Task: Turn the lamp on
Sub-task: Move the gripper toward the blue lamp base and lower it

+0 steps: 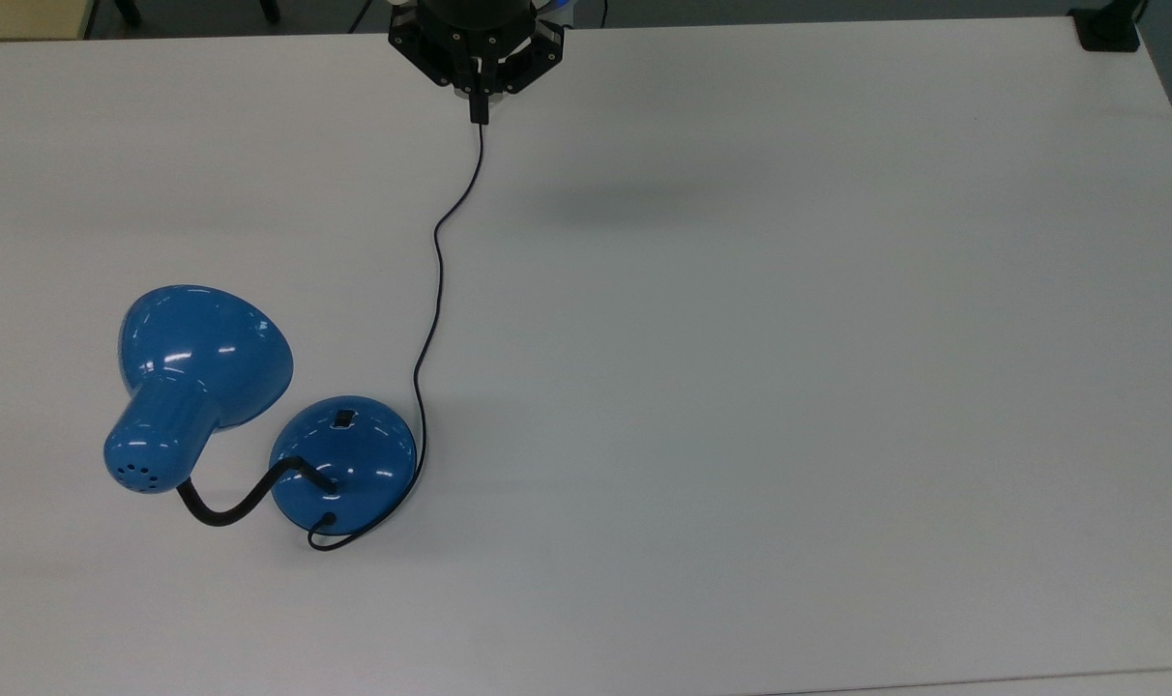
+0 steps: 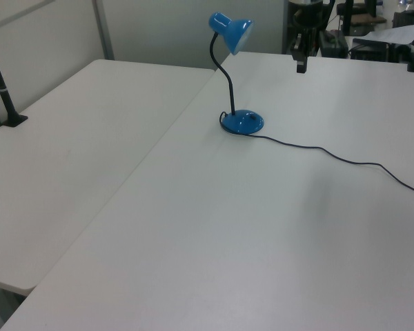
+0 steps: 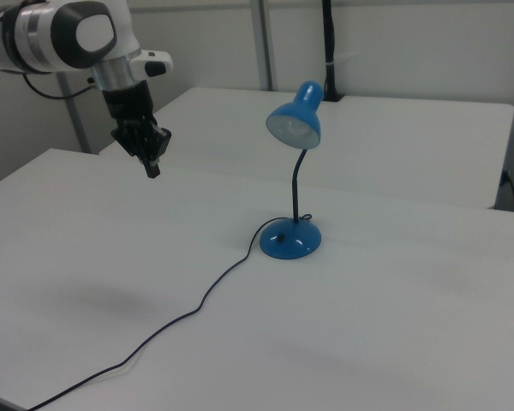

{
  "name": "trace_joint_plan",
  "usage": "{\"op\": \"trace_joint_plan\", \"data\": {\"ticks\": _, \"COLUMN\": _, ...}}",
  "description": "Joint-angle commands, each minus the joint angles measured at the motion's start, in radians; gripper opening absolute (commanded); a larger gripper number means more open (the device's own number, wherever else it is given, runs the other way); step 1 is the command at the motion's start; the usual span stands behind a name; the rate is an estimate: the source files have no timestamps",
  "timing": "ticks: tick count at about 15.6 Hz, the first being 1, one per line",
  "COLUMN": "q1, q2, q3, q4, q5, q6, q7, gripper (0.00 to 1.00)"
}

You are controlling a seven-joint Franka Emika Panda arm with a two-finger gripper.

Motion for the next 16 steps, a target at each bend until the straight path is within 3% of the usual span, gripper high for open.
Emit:
{"op": "trace_joint_plan", "data": {"ticks": 1, "q1": 0.006, "q2": -0.004, "q3": -0.003, "q4": 0.001, "q5": 0.000, "q6": -0.024, "q7": -0.018, "gripper": 0.00}}
{"op": "trace_joint_plan", "data": {"ticks": 11, "q1": -0.007, "q2": 0.007, "q3": -0.015, "q4": -0.017, "q5": 0.000, "q6": -0.010, "q7": -0.018, "gripper": 0.00}}
{"op": "trace_joint_plan", "data": {"ticks": 16, "q1": -0.075, "q2": 0.071, "q3": -0.017, "q4": -0.025, "q5": -0.001, "q6": 0.062, "q7": -0.007, "gripper": 0.00}}
